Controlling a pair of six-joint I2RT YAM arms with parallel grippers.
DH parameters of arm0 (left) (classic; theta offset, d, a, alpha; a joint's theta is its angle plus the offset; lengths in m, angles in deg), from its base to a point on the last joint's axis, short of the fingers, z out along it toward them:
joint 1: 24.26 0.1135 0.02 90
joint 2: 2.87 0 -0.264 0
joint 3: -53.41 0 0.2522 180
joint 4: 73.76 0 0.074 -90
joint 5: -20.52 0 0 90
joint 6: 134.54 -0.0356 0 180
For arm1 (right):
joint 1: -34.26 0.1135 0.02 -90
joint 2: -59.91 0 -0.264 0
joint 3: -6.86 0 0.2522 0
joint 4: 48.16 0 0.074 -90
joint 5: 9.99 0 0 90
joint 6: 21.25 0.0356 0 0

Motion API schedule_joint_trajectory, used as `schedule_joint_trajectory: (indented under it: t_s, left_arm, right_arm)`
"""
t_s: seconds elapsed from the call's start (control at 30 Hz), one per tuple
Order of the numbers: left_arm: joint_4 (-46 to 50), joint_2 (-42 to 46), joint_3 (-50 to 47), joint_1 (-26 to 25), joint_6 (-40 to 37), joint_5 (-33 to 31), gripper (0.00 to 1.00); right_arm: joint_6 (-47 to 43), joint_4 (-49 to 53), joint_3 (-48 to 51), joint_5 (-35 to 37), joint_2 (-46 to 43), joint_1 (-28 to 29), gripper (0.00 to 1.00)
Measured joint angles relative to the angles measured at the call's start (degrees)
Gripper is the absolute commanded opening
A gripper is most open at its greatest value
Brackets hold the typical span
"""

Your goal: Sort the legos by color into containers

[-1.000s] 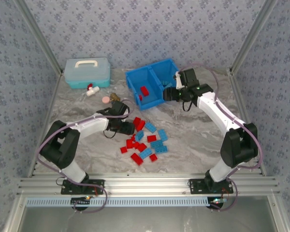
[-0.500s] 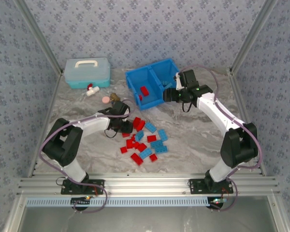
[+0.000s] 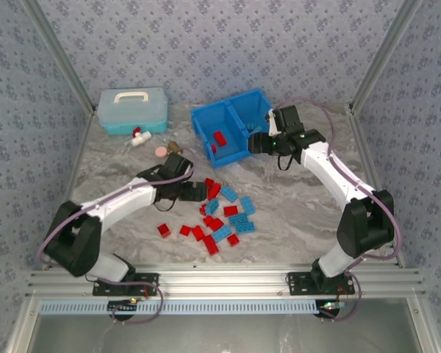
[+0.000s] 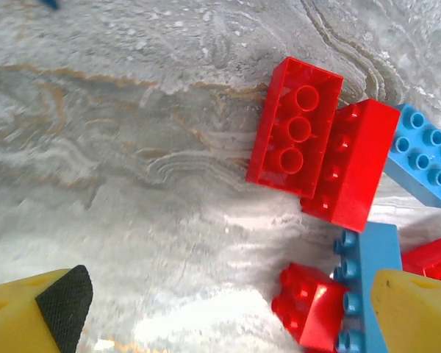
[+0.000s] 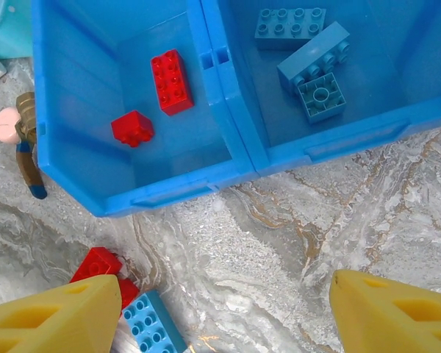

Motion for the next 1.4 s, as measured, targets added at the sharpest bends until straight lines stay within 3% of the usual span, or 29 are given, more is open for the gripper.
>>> schedule_joint_trajectory:
  t_s: [0.2,0.4,0.57,0.77,1.1,1.27,1.4]
  left_arm:
    - [10.9,15.0,-9.2,-2.6,10.5,-5.2,0.99]
    - [17.3,25.8,-18.0,-3.3,18.5,-5.5,0.99]
    - [15.5,21.0,-20.0,-3.3,20.5,-4.2,0.93]
    - [10.9,16.3,-20.0,-3.3,20.8,-5.2,0.62]
    - [7.7,12.4,-19.8,-3.3,19.6,-5.7,0.33]
    - [9.0,12.7,-17.6,-3.2,18.1,-5.7,0.3]
    - [8.8,11.5,-7.4,-3.2,13.7,-5.7,0.29]
  right_arm:
    - [0.9,-0.2,0.0,-0.2,-0.1,0.2,0.95]
    - [1.2,-0.6,0.0,-0.7,0.0,0.4,0.98]
    - [1.2,-0.8,-0.4,-1.8,0.5,0.5,0.99]
    - [1.2,-0.8,-0.4,-2.0,0.5,0.5,0.99]
    - [1.2,-0.8,-0.1,-2.0,0.5,0.5,0.99]
    - [1.2,-0.8,-0.2,-2.0,0.5,0.5,0.99]
    - [1.5,-0.8,-0.2,-2.0,0.5,0.5,0.99]
